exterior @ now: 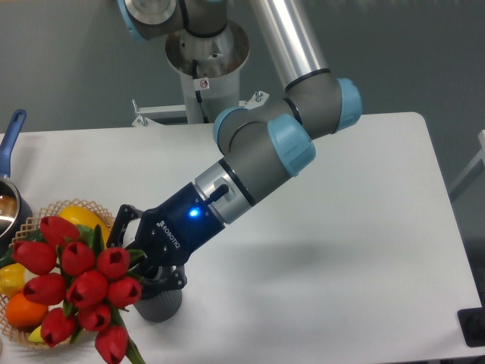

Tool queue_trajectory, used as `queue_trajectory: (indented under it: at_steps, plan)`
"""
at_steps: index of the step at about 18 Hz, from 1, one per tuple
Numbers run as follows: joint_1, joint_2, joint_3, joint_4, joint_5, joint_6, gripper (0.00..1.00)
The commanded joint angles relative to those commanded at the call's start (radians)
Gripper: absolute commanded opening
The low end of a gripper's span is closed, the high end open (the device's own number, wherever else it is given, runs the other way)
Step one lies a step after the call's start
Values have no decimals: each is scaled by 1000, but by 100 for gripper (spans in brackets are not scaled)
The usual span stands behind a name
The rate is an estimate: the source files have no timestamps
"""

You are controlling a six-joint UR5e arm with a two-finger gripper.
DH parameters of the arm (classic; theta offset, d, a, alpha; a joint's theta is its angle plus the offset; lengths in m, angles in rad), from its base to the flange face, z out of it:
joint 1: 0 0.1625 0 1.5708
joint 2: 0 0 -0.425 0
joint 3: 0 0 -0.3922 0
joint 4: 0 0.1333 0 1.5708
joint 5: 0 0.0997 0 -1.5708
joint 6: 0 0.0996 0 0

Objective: Insert the flowers into the vase
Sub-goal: 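Lower the tulip stems down into the black vase opening, then open the gripper to release the tulips in the vase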

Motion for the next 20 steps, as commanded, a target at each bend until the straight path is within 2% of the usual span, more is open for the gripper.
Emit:
queue_trajectory:
  at_steps: [6,9,13,19,20]
  plan:
    - [0,8,-29,0,2,22,4]
    - [0,12,-89,0,3,104,5]
    - [2,46,-189,-2,11,177,7]
    - [5,34,-213,-3,52,209,12]
    - [5,25,-219,-3,70,233,19]
